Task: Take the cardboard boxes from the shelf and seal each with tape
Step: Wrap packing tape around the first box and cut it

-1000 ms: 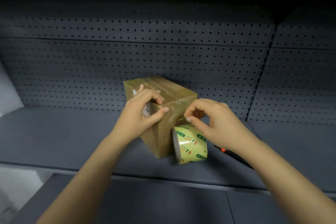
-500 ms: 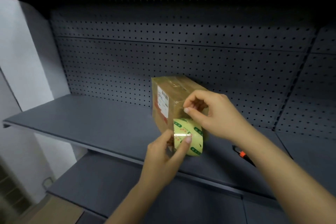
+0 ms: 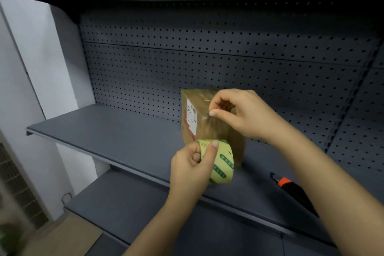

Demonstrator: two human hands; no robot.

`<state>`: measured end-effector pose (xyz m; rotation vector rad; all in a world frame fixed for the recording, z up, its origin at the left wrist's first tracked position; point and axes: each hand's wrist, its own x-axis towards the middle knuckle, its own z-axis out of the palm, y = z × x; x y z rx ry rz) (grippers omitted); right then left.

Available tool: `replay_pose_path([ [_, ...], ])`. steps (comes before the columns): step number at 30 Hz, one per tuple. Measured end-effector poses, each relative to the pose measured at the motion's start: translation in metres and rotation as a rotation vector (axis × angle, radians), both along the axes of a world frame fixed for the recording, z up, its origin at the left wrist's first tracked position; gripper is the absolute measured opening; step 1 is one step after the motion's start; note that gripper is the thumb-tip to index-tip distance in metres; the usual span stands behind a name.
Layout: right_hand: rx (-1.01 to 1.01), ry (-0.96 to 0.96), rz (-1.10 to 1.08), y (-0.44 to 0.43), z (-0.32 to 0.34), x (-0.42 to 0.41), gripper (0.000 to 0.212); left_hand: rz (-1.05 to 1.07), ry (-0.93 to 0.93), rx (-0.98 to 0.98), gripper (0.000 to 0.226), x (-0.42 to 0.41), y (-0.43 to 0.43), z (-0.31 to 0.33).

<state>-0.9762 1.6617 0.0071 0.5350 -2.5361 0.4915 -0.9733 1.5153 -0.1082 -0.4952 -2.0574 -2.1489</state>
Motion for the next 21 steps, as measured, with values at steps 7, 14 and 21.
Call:
replay_pose_path([
  [7, -0.025, -0.206, 0.078, 0.016, 0.027, -0.042, 0.003, -0.078, -0.153, 0.113, 0.081, -0.012, 0.021, 0.022],
  [14, -0.051, -0.322, 0.136, 0.025, 0.029, -0.064, 0.007, -0.062, -0.174, 0.128, 0.079, -0.019, 0.03, 0.023],
  [21, -0.048, -0.378, 0.17, 0.029, 0.025, -0.075, 0.008, -0.079, -0.201, 0.168, 0.064, -0.017, 0.032, 0.024],
])
